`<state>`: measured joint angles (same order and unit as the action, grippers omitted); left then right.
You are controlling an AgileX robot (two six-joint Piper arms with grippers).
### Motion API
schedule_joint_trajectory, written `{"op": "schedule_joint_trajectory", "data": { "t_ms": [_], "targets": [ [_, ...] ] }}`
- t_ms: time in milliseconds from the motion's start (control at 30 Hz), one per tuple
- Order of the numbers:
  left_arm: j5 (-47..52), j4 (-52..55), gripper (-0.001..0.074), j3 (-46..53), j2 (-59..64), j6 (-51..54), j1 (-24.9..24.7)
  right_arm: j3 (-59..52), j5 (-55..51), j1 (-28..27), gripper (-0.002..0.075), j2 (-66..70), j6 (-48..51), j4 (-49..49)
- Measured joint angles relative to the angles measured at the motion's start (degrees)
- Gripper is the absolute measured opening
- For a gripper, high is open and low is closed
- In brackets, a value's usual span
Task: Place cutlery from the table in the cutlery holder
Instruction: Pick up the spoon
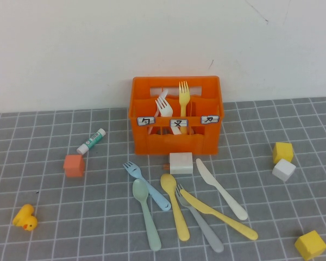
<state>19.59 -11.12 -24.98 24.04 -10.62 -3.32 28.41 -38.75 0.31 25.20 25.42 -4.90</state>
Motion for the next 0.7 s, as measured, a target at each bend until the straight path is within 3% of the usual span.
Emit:
{"op": "schedule_joint_trajectory", "data": {
  "t_ms": [133,333,467,567,700],
  "targets": [
    [6.54,-5.3,0.0,-2.98,10.03,3.86,0.0,0.0,-3.66,0.0,-0.0001,7.79,10.15,-7.56],
    [9.55,-22.01,0.0,-6.01,24.17,22.17,0.0,0.0,-1.98,0.0,-0.0001,17.54,21.97,-17.49],
    [12.18,-26.75,0.0,-11.62,36.43,27.24,-0.66,0.0,-0.01,0.0,-0.0001,22.5,29.54,-25.44],
    [12.5,-27.37,0.0,-15.79,44.07,29.56,-4.25,0.0,-0.03,0.0,-0.0001,25.38,34.65,-29.96],
    [9.61,-23.71,0.0,-20.48,52.58,26.61,-14.68,0.0,-0.7,0.0,-0.0001,27.42,38.36,-32.54]
  ]
}}
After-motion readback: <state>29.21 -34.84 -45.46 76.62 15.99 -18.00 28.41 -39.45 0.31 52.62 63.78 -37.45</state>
